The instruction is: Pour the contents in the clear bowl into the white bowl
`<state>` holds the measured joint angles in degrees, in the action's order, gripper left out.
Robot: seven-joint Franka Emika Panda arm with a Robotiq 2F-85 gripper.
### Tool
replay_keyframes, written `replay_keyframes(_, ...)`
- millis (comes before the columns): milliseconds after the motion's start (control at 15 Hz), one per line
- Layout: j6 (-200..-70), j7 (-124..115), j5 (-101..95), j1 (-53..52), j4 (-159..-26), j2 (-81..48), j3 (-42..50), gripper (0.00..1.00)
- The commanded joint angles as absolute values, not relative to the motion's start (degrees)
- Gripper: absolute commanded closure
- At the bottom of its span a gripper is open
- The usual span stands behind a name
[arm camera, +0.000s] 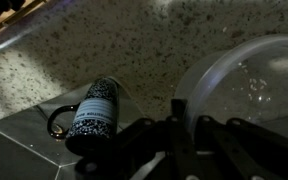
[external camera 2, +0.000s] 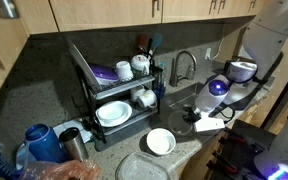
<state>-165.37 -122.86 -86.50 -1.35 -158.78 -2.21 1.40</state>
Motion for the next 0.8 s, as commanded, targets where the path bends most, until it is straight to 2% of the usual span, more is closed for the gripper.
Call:
replay_keyframes(0,-165.4,-122.9,-86.5,-1.4,-158.8,-2.2,1.4,0.99)
replay_keyframes(733,-175.8,-119.6,-81.5,1.8,-158.7,-3.1,4.8,0.99)
